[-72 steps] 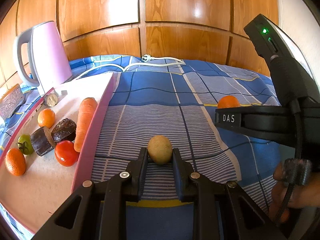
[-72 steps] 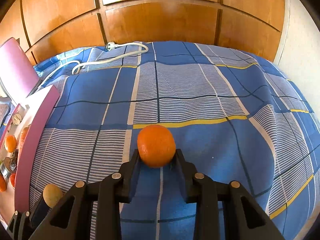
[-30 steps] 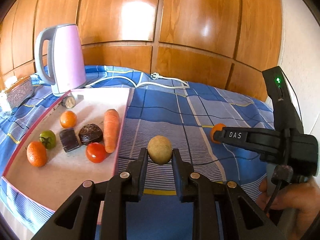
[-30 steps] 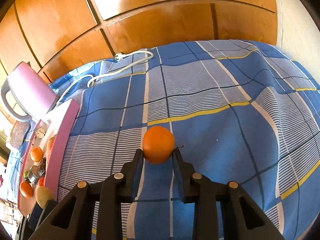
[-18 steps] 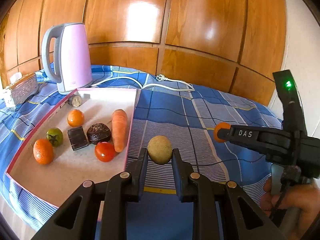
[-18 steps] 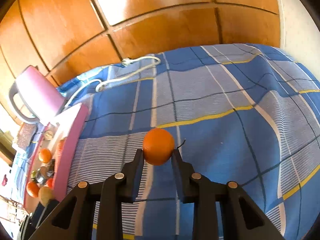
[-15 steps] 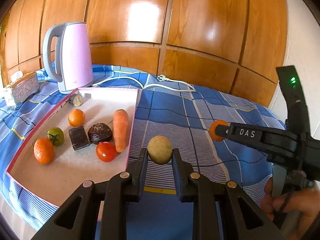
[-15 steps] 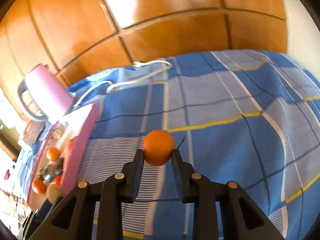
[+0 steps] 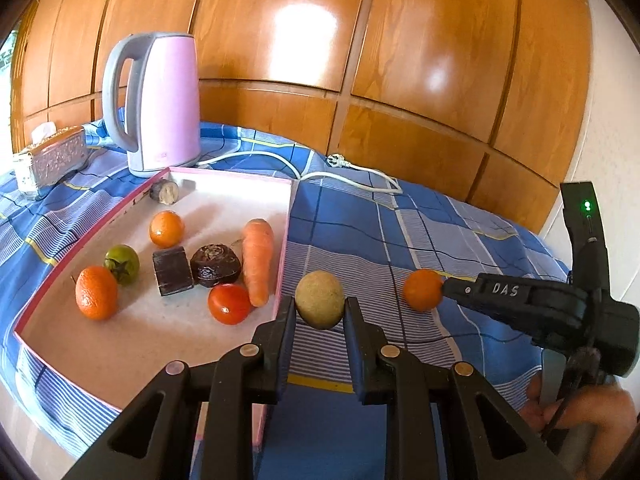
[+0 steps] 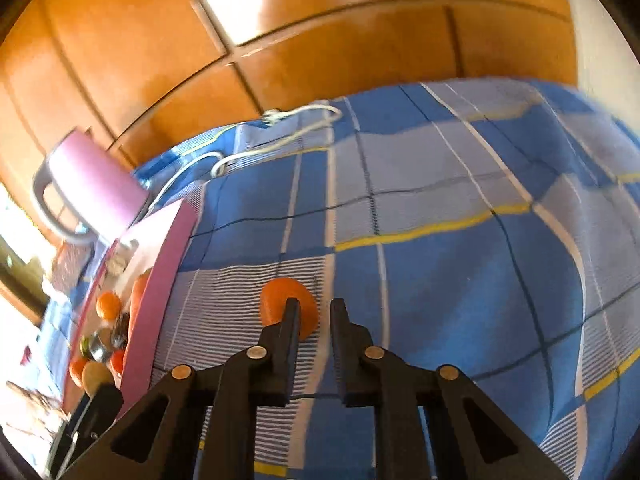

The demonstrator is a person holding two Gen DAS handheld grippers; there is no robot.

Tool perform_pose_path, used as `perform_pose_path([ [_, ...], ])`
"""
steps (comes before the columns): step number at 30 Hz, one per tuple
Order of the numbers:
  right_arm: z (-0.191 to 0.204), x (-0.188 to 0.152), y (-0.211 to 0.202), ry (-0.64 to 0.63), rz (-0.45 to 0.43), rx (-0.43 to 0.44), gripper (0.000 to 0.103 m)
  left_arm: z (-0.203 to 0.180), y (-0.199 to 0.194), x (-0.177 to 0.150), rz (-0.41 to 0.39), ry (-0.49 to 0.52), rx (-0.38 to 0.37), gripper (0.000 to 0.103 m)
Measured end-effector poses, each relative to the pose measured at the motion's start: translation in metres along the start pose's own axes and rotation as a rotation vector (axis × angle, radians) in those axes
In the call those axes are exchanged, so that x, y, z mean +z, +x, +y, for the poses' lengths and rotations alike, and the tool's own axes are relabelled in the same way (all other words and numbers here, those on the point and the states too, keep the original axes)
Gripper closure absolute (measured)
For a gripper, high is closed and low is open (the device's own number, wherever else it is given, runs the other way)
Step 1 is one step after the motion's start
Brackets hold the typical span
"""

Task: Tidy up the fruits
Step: 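Lift the orange with the right tool while the left tool lifts the beige ball toward the tray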

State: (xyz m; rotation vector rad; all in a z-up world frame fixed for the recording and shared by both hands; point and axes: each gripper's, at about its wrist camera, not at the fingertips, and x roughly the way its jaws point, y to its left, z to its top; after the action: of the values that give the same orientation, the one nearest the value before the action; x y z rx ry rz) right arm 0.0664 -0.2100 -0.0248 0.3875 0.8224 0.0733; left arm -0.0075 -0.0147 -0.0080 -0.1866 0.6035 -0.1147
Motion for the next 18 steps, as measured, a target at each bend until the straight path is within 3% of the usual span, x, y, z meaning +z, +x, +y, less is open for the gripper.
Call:
perform_pose_path([
  [1, -0.006, 0.001, 0.001, 0.030, 0.004, 0.004, 0.076, 0.000, 0.001, 0.000, 0.003, 0.000, 0.001, 0.079],
  [6, -0.017, 0.004, -0.002, 0.106, -0.004, 0.038, 0.066, 0.005, 0.001, 0.002, 0.000, -0.027, 0.005, 0.079],
  [8, -0.010, 0.007, -0.007, 0.080, -0.045, 0.058, 0.064, 0.006, 0.001, 0.003, -0.003, -0.037, 0.004, 0.079],
  [10, 0.001, 0.008, -0.007, 0.027, -0.074, 0.062, 0.047, 0.008, 0.000, 0.003, -0.008, -0.042, 0.003, 0.079],
  [12, 0.013, 0.008, 0.000, -0.042, -0.062, 0.029, 0.043, 0.009, 0.000, 0.004, -0.007, -0.046, 0.003, 0.079],
  [15, 0.023, 0.006, 0.015, -0.103, -0.006, 0.013, 0.043, 0.010, 0.000, 0.004, -0.007, -0.053, 0.006, 0.079],
  [18, 0.032, 0.002, 0.025, -0.192, 0.019, -0.035, 0.069, 0.012, 0.000, 0.005, -0.006, -0.058, 0.010, 0.079],
])
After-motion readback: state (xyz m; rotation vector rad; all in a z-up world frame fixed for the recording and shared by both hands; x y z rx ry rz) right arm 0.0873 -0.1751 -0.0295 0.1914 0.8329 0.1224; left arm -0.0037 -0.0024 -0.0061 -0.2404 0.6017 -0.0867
